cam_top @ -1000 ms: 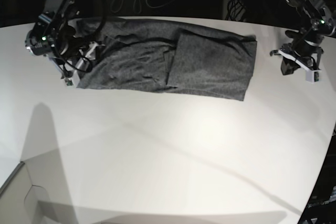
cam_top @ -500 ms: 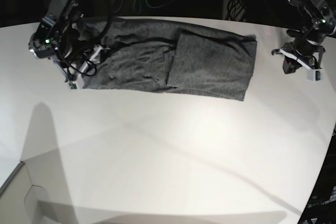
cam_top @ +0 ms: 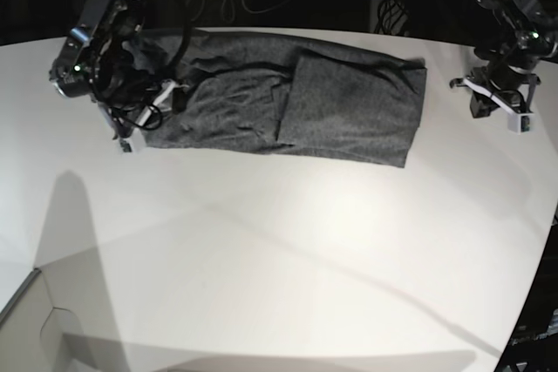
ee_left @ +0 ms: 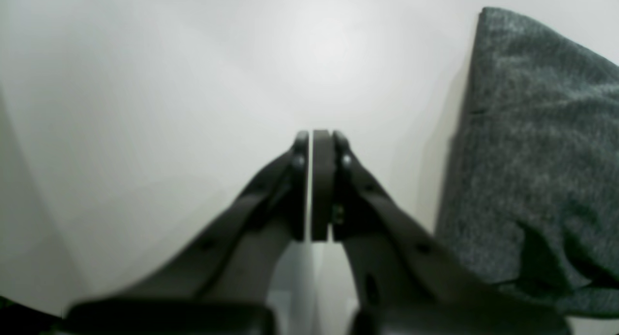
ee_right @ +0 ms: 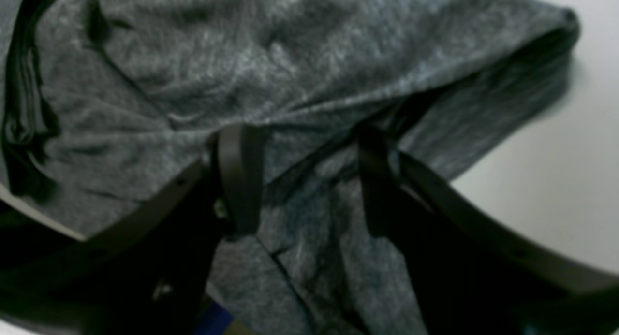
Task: Layout the t-shirt on the table in an organized manner, then fold the t-shirt properly
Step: 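Adjust the shirt end near the right gripper with the right gripper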
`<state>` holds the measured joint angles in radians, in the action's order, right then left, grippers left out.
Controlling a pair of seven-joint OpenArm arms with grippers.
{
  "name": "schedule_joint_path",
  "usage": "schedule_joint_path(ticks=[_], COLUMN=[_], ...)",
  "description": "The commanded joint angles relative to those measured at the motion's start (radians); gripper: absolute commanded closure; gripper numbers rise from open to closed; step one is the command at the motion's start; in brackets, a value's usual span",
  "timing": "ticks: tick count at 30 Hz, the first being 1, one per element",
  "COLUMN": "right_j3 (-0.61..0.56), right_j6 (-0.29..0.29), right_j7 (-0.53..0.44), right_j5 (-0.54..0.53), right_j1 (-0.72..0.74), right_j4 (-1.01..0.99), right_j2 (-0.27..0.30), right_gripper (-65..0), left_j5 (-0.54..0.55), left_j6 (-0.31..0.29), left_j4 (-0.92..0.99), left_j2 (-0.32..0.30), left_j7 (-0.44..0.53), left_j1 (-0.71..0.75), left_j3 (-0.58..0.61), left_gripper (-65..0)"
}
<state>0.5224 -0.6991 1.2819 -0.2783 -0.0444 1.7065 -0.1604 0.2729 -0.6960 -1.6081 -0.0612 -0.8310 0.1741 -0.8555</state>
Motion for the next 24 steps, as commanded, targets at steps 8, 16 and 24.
schedule_joint_path(ticks=[8, 16, 24], right_j3=[-0.002, 0.005, 0.080], right_j6=[0.001, 0.001, 0.001], right_j7=[-0.009, -0.009, -0.009], right_j5=[-0.016, -0.014, -0.012], right_j1=[0.004, 0.001, -0.013], right_j4=[-0.027, 0.073, 0.154], right_j2=[0.003, 0.003, 0.005], right_gripper=[-28.7, -28.7, -29.4], left_j5=[0.015, 0.016, 0.016], left_j6=[-0.002, -0.002, -0.002], left_j4=[-0.018, -0.018, -0.018], left_j2=[-0.016, -0.016, -0.013], left_j7=[0.022, 0.023, 0.023], left_j1=[-0.003, -0.003, -0.005], left_j3=[-0.003, 0.003, 0.005], left_gripper=[-1.3, -1.3, -1.3])
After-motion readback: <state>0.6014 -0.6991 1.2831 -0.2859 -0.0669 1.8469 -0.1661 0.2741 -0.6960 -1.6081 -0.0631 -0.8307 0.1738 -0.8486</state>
